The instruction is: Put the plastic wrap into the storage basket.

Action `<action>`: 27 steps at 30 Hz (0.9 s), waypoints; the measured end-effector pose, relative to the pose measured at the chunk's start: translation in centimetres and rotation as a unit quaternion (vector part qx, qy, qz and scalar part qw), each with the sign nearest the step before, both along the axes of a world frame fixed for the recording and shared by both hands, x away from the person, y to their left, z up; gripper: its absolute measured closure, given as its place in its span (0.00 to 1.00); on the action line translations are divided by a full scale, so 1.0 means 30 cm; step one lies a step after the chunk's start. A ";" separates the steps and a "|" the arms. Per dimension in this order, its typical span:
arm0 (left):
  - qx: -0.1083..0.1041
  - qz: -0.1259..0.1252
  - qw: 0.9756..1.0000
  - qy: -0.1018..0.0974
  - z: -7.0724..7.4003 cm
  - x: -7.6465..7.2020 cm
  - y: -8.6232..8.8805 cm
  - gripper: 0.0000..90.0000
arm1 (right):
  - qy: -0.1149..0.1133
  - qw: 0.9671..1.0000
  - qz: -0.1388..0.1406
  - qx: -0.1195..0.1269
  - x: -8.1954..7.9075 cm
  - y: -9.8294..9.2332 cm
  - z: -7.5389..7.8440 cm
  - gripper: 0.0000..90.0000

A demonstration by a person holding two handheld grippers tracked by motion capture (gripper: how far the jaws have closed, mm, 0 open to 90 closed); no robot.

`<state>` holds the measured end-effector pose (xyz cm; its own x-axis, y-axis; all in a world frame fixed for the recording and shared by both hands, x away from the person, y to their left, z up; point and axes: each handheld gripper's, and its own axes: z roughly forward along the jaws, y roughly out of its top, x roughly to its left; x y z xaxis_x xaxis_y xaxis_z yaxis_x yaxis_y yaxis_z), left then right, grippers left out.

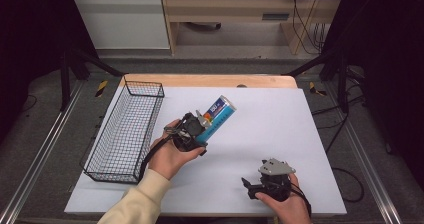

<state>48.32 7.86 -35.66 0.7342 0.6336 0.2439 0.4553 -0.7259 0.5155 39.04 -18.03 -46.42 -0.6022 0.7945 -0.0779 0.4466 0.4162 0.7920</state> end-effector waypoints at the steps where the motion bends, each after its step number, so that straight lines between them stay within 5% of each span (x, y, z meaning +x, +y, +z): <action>1: 0.000 0.000 1.000 0.000 0.000 0.000 0.000 0.35 | 0.000 1.000 0.000 0.000 0.000 0.000 0.000 0.12; 5: 0.011 0.009 1.000 -0.023 0.051 -0.015 0.000 0.35 | 0.000 1.000 0.001 0.000 0.001 0.001 0.000 0.12; 14: 0.022 0.025 0.999 -0.043 0.183 -0.049 0.017 0.35 | 0.001 1.000 0.003 0.005 -0.001 0.000 0.001 0.12; 27: 0.045 0.054 0.996 -0.052 0.266 -0.075 0.104 0.35 | 0.003 1.000 0.002 0.019 -0.007 0.000 0.011 0.12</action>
<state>46.06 10.97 -27.69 0.6301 0.6801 0.3748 0.4807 -0.7206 0.4996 38.83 -18.03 -46.11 -0.6065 0.7938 -0.0448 0.4491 0.3885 0.8046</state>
